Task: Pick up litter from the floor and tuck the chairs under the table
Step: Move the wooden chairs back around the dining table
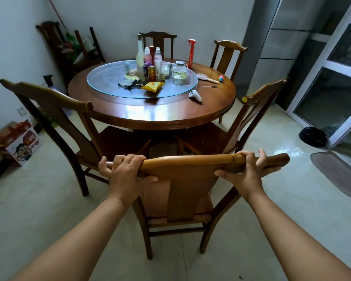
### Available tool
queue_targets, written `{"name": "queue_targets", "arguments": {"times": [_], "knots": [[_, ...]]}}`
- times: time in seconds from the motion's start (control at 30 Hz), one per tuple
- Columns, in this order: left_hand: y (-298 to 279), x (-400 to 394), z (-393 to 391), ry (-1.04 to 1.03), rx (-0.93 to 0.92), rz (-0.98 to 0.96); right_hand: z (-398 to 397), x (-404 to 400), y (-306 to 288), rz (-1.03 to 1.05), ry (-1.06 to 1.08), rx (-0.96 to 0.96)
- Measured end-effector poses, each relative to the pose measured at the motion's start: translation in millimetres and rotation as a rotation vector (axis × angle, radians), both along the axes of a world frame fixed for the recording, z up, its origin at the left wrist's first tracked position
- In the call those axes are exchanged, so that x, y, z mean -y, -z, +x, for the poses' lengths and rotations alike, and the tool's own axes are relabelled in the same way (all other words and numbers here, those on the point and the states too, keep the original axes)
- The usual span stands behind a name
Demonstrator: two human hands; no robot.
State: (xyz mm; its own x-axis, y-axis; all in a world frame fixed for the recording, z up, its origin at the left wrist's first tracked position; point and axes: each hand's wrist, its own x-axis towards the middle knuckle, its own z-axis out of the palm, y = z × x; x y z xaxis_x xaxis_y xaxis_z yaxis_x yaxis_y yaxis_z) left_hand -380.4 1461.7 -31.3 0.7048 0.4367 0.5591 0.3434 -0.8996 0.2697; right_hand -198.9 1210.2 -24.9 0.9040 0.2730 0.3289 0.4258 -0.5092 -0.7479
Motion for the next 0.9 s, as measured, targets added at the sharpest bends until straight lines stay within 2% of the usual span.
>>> {"name": "queue_targets", "arguments": {"times": [0.2,0.5,0.9], "knots": [[-1.7,-36.9,41.7,-0.021,-0.011,0.007,45.2,-38.3,0.0,0.008,-0.034,-0.003],[-5.1,-76.5,66.6,-0.065,-0.017,0.023,67.1,-84.3,-2.2,0.087,-0.072,0.007],[-5.8,-79.4,73.3,-0.052,-0.071,-0.016,77.7,-85.7,0.6,0.052,-0.046,-0.005]]}}
